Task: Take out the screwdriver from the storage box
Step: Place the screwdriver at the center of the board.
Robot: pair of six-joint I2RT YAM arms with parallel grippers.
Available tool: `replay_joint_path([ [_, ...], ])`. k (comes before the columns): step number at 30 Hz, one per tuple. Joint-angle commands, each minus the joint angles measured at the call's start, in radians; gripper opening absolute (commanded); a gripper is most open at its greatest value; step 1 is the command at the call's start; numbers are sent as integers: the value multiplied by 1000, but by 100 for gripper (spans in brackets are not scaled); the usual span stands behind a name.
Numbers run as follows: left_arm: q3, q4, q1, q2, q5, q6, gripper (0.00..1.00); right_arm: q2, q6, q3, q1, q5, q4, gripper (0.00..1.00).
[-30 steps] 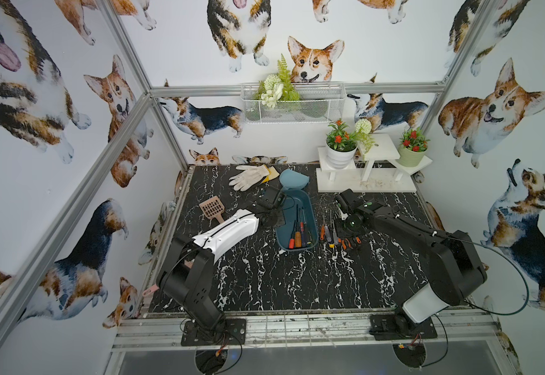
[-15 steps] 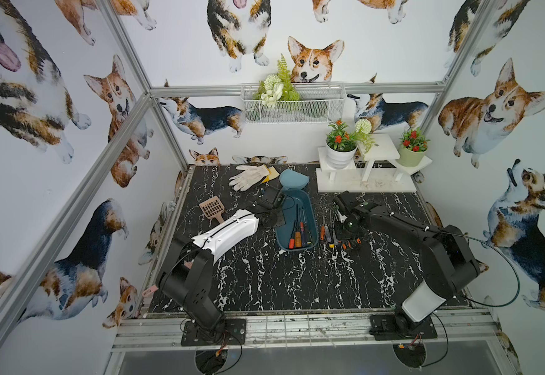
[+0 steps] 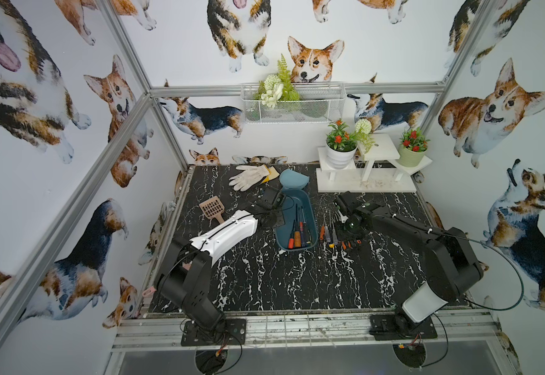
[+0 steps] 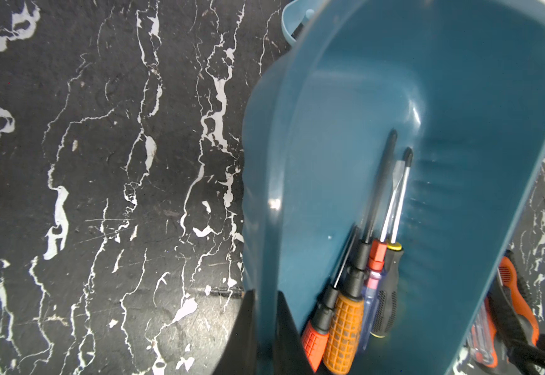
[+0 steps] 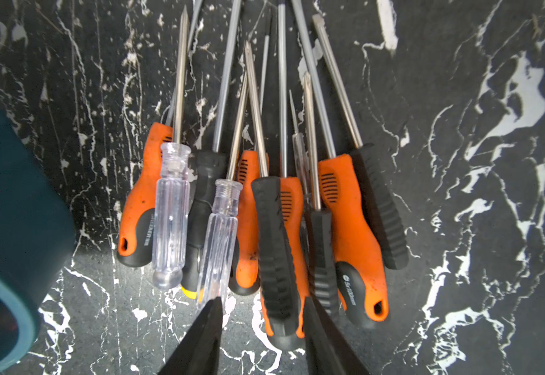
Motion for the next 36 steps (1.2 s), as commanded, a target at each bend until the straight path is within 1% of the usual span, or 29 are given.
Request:
replay_joint_path([
  [1,0,18,-3,-9,4,-11,0,-20,9,6,0,-7,-3,48],
  [9,6,18,-10,-4,0,-14,0,-121,22,12,14,-58,50,51],
  [13,4,18,-11,-2,0,-16,0,-141,11,43,37,-77,51,51],
  [17,3,20,-12,1,-1,-18,0,-129,13,79,72,-77,50,50],
  [19,2,22,-13,2,-1,-19,0,-119,19,91,86,-98,65,48],
  [23,4,21,-14,2,-1,-20,0,-85,24,136,126,-107,66,48],
  [29,2,18,-16,-1,-6,-21,0,-35,38,184,159,-163,77,47],
  [36,2,22,-19,0,-6,-25,0,36,54,223,216,-195,100,44],
])
